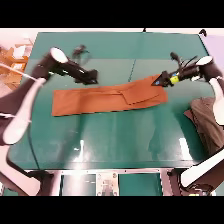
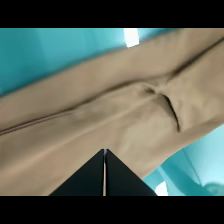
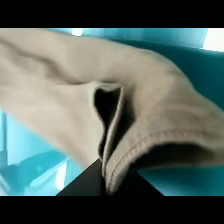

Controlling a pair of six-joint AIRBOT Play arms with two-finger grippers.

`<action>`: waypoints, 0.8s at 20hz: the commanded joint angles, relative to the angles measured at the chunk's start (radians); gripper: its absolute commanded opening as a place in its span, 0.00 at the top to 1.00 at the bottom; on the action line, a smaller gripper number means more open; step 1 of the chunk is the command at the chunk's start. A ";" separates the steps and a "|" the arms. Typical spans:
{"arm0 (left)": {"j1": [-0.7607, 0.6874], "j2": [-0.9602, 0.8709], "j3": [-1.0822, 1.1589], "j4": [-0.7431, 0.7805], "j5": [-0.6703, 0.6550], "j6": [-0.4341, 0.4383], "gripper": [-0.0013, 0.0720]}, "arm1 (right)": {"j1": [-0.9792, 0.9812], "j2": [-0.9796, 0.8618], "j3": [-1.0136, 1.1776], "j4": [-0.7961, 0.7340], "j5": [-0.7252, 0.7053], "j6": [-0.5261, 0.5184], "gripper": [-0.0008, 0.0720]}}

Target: Fold the shirts.

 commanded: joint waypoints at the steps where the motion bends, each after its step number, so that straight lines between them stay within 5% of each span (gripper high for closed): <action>1: -0.171 -0.123 0.000 -0.024 0.157 0.008 0.95 | 0.033 0.125 0.096 0.008 0.146 0.087 0.96; 10: -0.261 -0.224 0.044 -0.115 0.185 0.008 0.95 | 0.175 0.291 0.145 0.008 0.186 0.152 0.96; 13: -0.236 -0.219 0.137 -0.100 0.021 0.019 0.95 | 0.183 0.291 0.145 0.008 0.180 0.176 0.96; 16: -0.145 -0.194 0.308 0.122 -0.270 -0.027 0.95 | 0.202 0.290 0.145 0.009 0.159 0.215 0.96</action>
